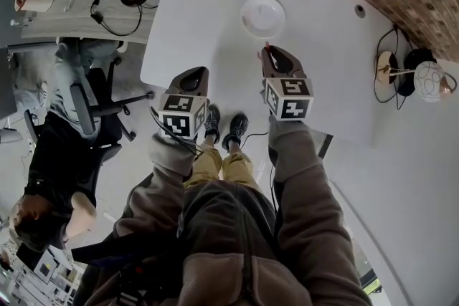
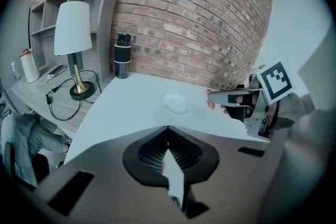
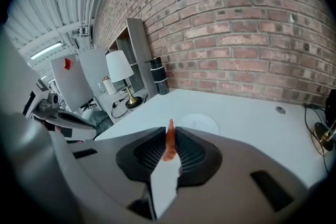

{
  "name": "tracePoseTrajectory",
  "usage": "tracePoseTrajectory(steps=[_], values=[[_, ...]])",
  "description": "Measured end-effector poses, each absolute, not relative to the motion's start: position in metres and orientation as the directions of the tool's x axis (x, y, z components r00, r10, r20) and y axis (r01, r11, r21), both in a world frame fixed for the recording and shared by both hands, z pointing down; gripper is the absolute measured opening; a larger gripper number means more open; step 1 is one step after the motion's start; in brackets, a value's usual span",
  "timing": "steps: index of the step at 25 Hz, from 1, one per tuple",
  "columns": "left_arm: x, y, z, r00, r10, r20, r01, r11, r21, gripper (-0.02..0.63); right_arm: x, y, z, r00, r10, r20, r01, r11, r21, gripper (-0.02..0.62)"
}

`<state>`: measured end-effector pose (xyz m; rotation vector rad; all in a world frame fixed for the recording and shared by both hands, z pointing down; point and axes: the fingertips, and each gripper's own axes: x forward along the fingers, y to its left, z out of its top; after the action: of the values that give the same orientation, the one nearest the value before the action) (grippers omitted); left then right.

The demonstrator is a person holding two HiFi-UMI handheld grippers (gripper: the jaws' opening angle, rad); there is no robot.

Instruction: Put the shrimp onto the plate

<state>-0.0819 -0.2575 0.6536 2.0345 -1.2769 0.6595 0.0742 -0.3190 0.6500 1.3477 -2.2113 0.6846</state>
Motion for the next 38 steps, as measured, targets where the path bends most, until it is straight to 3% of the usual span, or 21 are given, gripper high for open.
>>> tracePoseTrajectory(steps=[24,38], values=[[-0.118,-0.224,0.691,0.372,-0.534,0.76,-0.924,-0.296,0.244,0.005,0.084,-0.404,0.773,-0.321,-0.545,0.775,-0.912,0.4,-0.096,0.057],[-0.131,-0.216,0.689,0.36,-0.533,0.766,-0.928,-0.286,0.237,0.005,0.082,-0.41,0.792,-0.29,-0.49,0.822,-0.909,0.409,-0.077,0.057]])
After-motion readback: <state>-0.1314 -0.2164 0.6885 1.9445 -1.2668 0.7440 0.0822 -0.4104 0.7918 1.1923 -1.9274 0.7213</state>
